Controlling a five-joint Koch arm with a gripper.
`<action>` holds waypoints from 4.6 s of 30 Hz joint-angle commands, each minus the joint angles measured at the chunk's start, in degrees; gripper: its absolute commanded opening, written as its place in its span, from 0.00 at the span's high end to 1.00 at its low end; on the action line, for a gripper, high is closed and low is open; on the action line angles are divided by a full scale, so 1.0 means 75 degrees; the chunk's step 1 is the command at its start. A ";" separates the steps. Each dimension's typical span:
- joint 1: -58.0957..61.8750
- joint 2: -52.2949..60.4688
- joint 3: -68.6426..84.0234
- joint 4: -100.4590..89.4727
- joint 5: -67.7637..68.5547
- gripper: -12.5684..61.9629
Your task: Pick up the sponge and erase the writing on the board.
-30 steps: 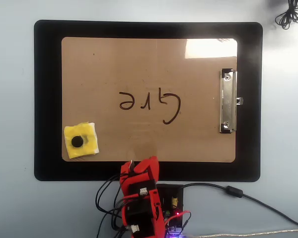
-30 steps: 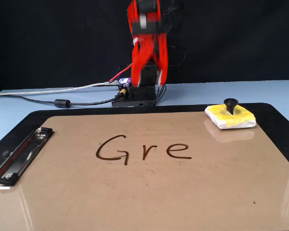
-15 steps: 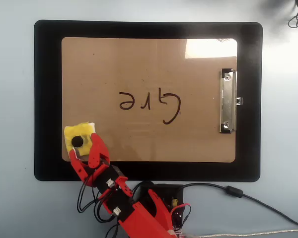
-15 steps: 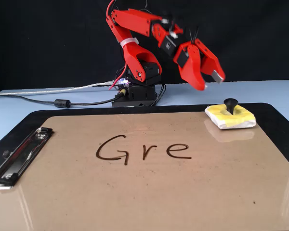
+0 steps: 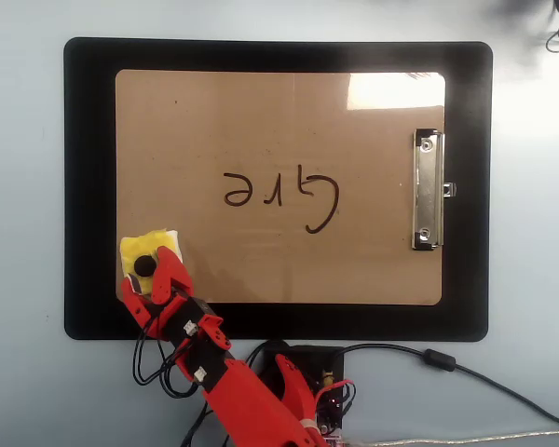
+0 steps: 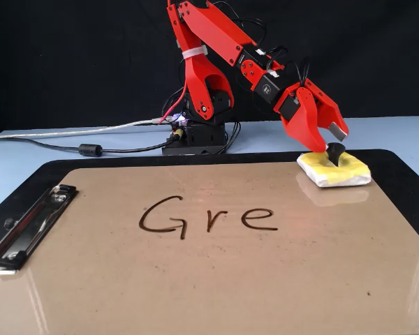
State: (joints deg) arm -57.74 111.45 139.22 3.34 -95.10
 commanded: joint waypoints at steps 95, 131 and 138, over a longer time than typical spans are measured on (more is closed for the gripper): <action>1.0172 0.0105 0.0668 -0.0270 0.2660 0.94; 0.9176 0.0059 0.1172 -0.1266 0.1090 0.94; 0.9223 -0.2074 -0.0422 -0.1605 0.1125 0.94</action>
State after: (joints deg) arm 10.46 94.04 135.88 -8.00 -86.04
